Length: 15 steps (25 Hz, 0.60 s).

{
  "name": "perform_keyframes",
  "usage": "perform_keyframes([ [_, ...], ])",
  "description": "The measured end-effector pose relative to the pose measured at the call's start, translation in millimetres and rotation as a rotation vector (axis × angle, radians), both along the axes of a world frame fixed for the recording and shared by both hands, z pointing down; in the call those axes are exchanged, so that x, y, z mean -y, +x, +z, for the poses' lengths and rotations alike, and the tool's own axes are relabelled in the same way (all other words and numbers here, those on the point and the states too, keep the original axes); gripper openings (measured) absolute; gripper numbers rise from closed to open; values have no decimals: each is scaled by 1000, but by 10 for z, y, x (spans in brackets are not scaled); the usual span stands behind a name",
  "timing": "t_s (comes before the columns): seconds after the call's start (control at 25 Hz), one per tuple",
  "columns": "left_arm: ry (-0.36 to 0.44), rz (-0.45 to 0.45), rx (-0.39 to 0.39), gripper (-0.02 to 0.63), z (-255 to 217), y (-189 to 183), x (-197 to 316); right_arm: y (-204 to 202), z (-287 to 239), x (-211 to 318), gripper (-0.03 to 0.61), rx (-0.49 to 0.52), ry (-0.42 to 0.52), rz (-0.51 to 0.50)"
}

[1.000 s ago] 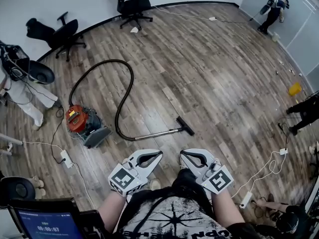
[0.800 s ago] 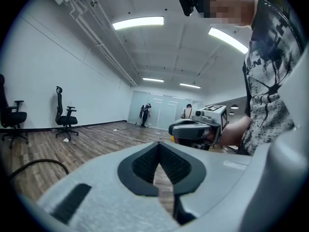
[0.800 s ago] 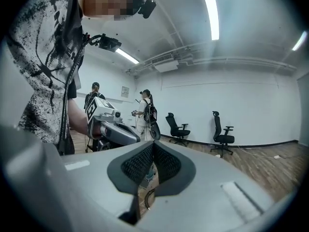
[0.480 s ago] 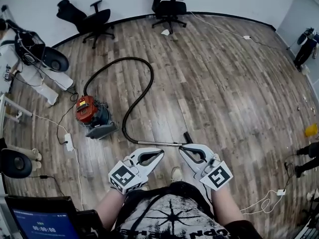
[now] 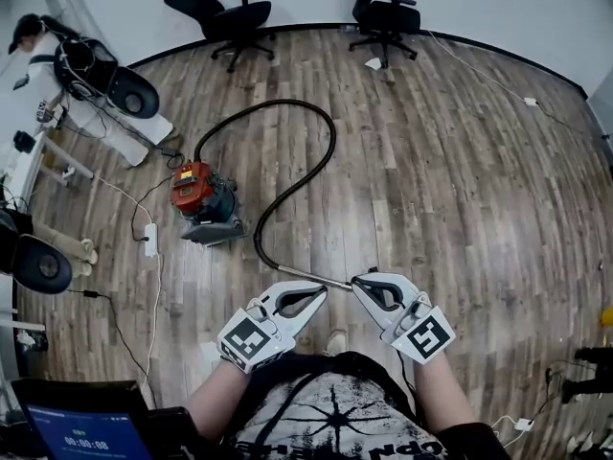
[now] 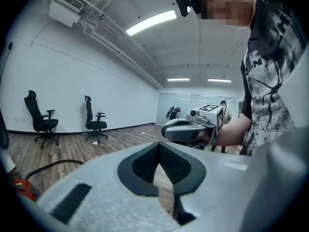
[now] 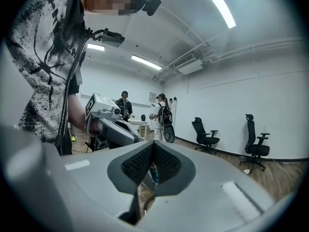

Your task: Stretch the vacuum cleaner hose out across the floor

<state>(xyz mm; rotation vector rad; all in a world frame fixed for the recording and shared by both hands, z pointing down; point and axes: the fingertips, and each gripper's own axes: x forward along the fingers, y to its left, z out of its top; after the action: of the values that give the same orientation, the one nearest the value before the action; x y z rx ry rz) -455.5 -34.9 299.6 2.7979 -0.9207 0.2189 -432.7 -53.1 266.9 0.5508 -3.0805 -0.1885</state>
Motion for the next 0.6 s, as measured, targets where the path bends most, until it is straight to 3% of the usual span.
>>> perform_keyframes([
  [0.12,20,-39,8,2,8,-78,74,-52,26,109,5,-2,-8,-38],
  [0.32,-23,-86,-4,2,108,-429,183,-362,114,270,5,-34,-33,-65],
  [0.6,9,-65,-12,2,181,-1121,667,-948,251,757,5,-73,-66,-23],
])
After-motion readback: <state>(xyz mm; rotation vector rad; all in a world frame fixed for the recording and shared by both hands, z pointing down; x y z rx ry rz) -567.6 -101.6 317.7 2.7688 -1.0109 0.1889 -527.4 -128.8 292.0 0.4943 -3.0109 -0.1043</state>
